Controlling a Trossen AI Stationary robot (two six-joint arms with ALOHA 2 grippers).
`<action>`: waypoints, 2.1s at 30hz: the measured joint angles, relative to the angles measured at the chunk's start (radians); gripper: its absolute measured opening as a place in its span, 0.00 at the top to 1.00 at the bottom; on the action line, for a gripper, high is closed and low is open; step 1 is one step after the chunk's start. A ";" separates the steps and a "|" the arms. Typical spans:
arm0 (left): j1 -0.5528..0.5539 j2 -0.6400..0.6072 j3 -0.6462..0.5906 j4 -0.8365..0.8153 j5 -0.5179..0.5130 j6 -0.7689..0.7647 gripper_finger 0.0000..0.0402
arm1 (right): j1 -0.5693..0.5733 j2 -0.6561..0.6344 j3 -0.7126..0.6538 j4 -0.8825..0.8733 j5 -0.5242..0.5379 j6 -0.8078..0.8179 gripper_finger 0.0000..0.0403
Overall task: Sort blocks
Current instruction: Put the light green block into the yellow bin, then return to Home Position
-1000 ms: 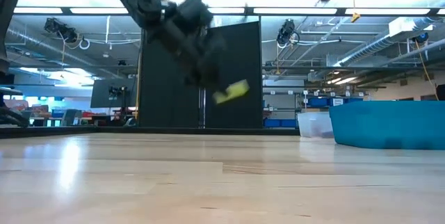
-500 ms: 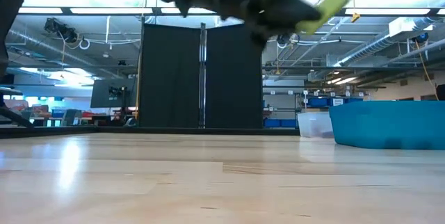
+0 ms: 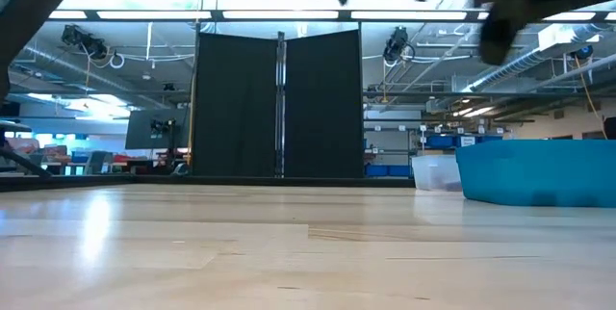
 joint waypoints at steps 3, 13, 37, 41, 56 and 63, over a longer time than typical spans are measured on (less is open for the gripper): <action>-0.016 0.071 0.088 -0.014 0.032 -0.026 0.84 | 0.001 -0.003 0.000 0.001 0.000 0.000 0.38; -0.040 0.185 0.218 -0.037 0.078 -0.107 0.84 | 0.032 -0.002 0.000 -0.002 0.000 -0.010 0.38; 0.029 -0.192 -0.087 -0.049 -0.179 0.160 0.80 | 0.093 0.071 0.000 -0.296 -0.098 -0.133 0.38; 0.059 -0.424 -0.423 0.173 -0.218 0.160 0.97 | 0.097 0.102 0.000 -0.326 -0.091 -0.216 0.38; 0.080 -1.403 -1.418 0.371 -0.612 0.250 0.99 | 0.254 0.110 -0.327 -0.079 0.258 -0.610 0.73; 0.080 -1.811 -1.691 0.341 -0.650 0.272 0.99 | 0.267 -0.094 -0.563 -0.046 0.284 -0.574 0.96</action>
